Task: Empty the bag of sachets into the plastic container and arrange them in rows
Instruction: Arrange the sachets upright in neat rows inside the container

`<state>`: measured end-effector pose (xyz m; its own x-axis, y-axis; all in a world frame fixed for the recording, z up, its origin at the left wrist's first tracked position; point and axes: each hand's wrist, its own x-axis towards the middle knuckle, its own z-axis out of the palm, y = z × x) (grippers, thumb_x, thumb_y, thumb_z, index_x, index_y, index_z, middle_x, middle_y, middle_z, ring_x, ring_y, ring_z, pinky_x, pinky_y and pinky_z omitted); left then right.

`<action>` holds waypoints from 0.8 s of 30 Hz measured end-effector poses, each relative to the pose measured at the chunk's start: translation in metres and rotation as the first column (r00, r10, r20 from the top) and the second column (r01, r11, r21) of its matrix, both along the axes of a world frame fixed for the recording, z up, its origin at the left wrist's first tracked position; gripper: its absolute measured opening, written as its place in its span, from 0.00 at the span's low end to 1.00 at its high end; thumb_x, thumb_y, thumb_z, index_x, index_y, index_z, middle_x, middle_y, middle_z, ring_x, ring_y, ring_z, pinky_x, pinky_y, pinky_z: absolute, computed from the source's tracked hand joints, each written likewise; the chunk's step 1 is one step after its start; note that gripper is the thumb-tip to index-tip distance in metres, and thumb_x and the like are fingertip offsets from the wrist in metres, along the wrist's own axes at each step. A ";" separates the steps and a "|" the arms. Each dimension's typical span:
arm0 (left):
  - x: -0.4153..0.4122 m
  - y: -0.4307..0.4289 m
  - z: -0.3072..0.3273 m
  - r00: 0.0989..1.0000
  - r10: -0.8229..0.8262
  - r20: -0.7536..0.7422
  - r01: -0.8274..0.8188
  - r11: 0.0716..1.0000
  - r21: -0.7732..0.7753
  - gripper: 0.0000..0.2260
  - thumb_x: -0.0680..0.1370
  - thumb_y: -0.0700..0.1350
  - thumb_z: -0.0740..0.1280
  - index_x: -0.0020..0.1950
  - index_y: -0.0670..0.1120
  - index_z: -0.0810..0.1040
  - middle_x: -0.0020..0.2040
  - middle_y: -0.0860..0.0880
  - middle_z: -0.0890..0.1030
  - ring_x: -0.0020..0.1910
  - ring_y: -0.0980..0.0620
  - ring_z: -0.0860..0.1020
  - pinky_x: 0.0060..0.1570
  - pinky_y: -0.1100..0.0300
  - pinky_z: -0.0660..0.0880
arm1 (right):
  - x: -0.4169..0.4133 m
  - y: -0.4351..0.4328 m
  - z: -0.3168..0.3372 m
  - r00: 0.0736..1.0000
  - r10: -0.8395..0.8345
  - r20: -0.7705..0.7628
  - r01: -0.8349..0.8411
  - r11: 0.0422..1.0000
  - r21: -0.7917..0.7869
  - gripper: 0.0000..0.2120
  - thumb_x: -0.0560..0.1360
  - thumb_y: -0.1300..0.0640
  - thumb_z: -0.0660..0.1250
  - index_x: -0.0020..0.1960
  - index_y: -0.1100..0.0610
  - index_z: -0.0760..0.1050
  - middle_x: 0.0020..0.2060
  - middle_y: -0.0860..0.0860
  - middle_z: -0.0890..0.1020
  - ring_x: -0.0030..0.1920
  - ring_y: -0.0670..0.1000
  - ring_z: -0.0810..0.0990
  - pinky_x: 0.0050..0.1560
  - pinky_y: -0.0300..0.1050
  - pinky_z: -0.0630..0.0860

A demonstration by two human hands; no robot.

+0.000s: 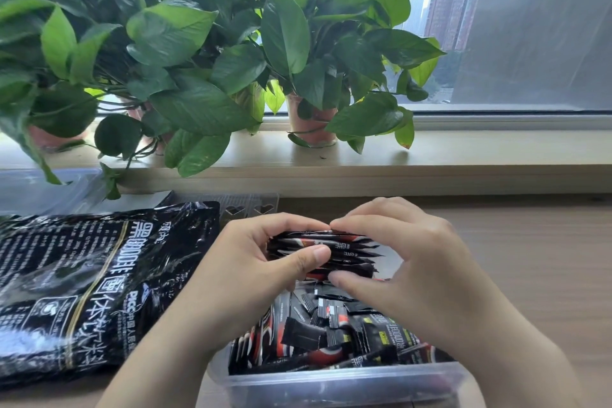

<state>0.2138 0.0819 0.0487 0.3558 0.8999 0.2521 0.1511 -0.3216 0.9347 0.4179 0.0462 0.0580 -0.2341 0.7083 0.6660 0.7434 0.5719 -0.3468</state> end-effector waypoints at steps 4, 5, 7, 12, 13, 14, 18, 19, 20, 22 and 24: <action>0.002 -0.001 0.001 1.000 -0.002 -0.007 0.002 1.000 -0.007 0.09 0.71 0.49 0.77 0.51 0.55 0.87 0.40 0.50 0.87 0.33 0.57 0.79 0.36 0.65 0.78 | -0.006 0.001 -0.001 0.998 -0.005 0.065 -0.001 0.996 0.090 0.14 0.65 0.59 0.79 0.51 0.56 0.86 0.43 0.48 0.84 0.45 0.51 0.82 0.46 0.49 0.80; 0.002 -0.001 0.001 1.000 0.000 -0.011 -0.001 1.000 -0.010 0.09 0.71 0.49 0.76 0.51 0.55 0.87 0.39 0.51 0.87 0.33 0.58 0.79 0.35 0.65 0.78 | -0.007 0.001 -0.001 0.997 -0.010 0.071 0.003 0.995 0.102 0.13 0.65 0.59 0.79 0.50 0.56 0.86 0.42 0.48 0.84 0.43 0.51 0.82 0.45 0.50 0.80; 0.002 0.000 0.000 1.000 0.002 -0.022 -0.003 1.000 -0.012 0.10 0.70 0.51 0.76 0.51 0.56 0.86 0.40 0.51 0.87 0.33 0.58 0.79 0.35 0.65 0.77 | -0.007 0.001 -0.001 0.997 -0.023 0.078 0.013 0.993 0.115 0.11 0.66 0.60 0.79 0.48 0.57 0.86 0.41 0.48 0.85 0.41 0.52 0.83 0.42 0.50 0.81; 0.003 0.001 -0.003 1.000 -0.008 -0.014 0.008 1.000 -0.015 0.09 0.73 0.57 0.74 0.51 0.57 0.84 0.35 0.53 0.85 0.31 0.57 0.80 0.34 0.66 0.76 | -0.006 0.000 -0.001 0.997 -0.009 0.080 0.002 0.996 0.085 0.08 0.66 0.62 0.78 0.46 0.57 0.86 0.40 0.48 0.85 0.40 0.52 0.82 0.41 0.49 0.81; 0.003 0.002 -0.004 1.000 0.001 -0.010 -0.001 1.000 -0.015 0.09 0.75 0.58 0.72 0.51 0.56 0.84 0.34 0.51 0.85 0.31 0.56 0.81 0.34 0.65 0.76 | -0.006 0.000 -0.001 0.997 -0.005 0.078 -0.001 0.997 0.076 0.08 0.67 0.61 0.78 0.45 0.57 0.86 0.40 0.48 0.85 0.40 0.52 0.82 0.41 0.49 0.81; 0.003 0.003 -0.004 1.000 0.012 -0.012 -0.012 1.000 -0.013 0.09 0.75 0.58 0.70 0.51 0.56 0.84 0.33 0.49 0.84 0.30 0.54 0.81 0.34 0.64 0.77 | -0.006 0.000 -0.001 0.997 -0.002 0.074 -0.003 0.997 0.072 0.07 0.67 0.61 0.77 0.45 0.57 0.86 0.40 0.48 0.85 0.40 0.52 0.82 0.41 0.49 0.81; 0.003 0.003 -0.002 0.997 0.020 0.080 -0.014 0.997 -0.079 0.10 0.75 0.56 0.73 0.48 0.51 0.85 0.35 0.42 0.85 0.31 0.49 0.82 0.34 0.61 0.78 | -0.007 -0.003 0.000 0.999 -0.017 0.050 0.013 0.997 0.080 0.08 0.66 0.59 0.76 0.46 0.56 0.87 0.40 0.47 0.85 0.40 0.50 0.83 0.42 0.47 0.80; 0.003 0.003 -0.001 0.993 0.025 0.114 -0.014 0.995 -0.099 0.10 0.74 0.54 0.74 0.48 0.49 0.86 0.35 0.42 0.85 0.31 0.49 0.82 0.33 0.62 0.78 | -0.007 -0.003 0.000 0.999 -0.017 0.043 0.014 0.996 0.084 0.09 0.66 0.59 0.76 0.46 0.56 0.87 0.41 0.47 0.85 0.41 0.50 0.83 0.42 0.46 0.80; 0.003 0.003 -0.001 0.990 0.031 0.141 -0.016 0.994 -0.110 0.10 0.72 0.53 0.74 0.47 0.48 0.86 0.36 0.42 0.85 0.31 0.49 0.83 0.33 0.63 0.78 | -0.007 -0.003 0.000 0.999 -0.016 0.039 0.012 0.996 0.087 0.10 0.66 0.59 0.77 0.47 0.56 0.87 0.41 0.47 0.85 0.41 0.50 0.83 0.43 0.46 0.80; 0.004 0.003 -0.001 0.986 0.051 0.160 -0.032 0.993 -0.114 0.09 0.70 0.51 0.74 0.46 0.47 0.87 0.35 0.42 0.85 0.30 0.50 0.82 0.32 0.65 0.78 | -0.008 -0.003 -0.001 0.999 -0.012 0.033 0.009 0.996 0.090 0.12 0.66 0.59 0.78 0.49 0.57 0.87 0.42 0.48 0.85 0.42 0.50 0.83 0.43 0.47 0.81; 0.003 0.003 -0.001 0.984 0.071 0.163 -0.053 0.992 -0.115 0.08 0.69 0.50 0.74 0.45 0.48 0.87 0.34 0.42 0.85 0.30 0.50 0.82 0.31 0.65 0.78 | -0.010 -0.002 -0.003 0.999 -0.017 0.031 0.015 0.996 0.088 0.14 0.66 0.59 0.78 0.51 0.58 0.86 0.43 0.49 0.85 0.43 0.52 0.83 0.41 0.50 0.82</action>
<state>0.2172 0.0850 0.0479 0.2599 0.9444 0.2013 0.0069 -0.2102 0.9776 0.4082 0.0440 0.0548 -0.2453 0.6516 0.7178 0.7625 0.5869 -0.2722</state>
